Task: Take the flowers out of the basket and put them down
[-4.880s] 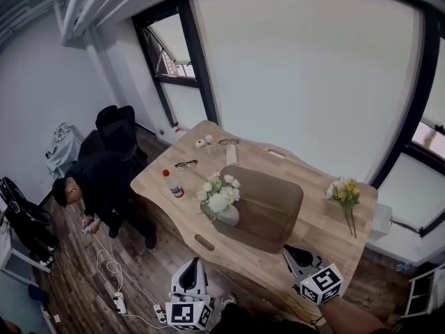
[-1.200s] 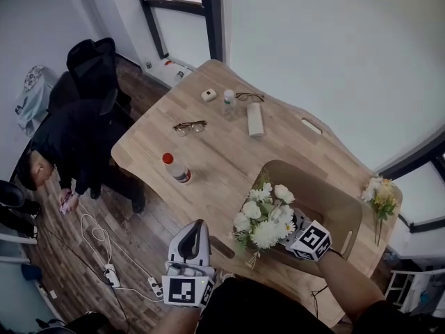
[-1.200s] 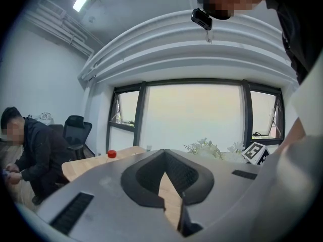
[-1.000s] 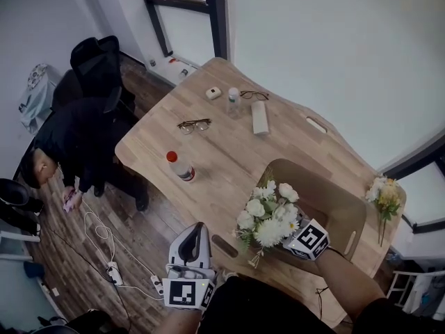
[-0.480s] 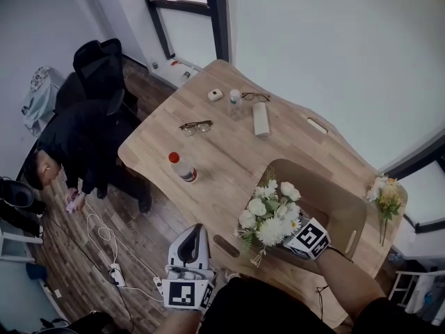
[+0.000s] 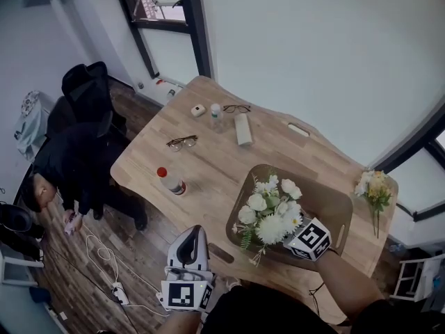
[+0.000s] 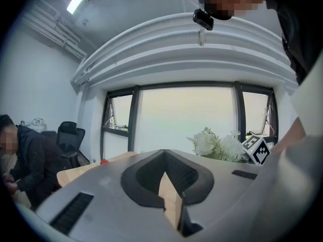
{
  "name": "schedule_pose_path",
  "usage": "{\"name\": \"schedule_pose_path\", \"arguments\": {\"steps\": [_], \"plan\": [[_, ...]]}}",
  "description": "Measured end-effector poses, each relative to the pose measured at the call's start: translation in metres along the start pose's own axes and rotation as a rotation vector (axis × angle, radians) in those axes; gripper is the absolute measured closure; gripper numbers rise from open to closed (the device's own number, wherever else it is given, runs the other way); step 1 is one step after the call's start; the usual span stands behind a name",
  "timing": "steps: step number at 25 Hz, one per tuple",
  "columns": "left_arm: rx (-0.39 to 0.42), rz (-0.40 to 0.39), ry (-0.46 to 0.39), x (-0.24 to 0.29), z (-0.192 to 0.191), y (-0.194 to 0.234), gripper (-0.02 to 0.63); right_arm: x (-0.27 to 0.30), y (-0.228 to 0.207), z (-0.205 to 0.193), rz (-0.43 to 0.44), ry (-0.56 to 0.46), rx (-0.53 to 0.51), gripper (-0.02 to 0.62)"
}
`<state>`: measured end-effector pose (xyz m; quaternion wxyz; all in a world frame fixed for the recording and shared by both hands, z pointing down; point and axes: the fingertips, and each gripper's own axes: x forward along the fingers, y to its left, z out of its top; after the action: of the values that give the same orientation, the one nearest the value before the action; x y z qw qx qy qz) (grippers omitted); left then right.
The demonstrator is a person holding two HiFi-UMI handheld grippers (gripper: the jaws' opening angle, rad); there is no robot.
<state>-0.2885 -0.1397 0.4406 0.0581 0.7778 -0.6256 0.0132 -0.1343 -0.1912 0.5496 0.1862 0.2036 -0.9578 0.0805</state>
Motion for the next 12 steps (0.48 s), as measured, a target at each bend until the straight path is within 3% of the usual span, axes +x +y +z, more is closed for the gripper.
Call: {"name": "schedule_pose_path", "arguments": {"steps": [12], "plan": [[0.024,-0.098,-0.055,0.014,0.028,-0.033,0.604,-0.056,-0.018,0.036,-0.157,-0.058,0.013,0.328]]}}
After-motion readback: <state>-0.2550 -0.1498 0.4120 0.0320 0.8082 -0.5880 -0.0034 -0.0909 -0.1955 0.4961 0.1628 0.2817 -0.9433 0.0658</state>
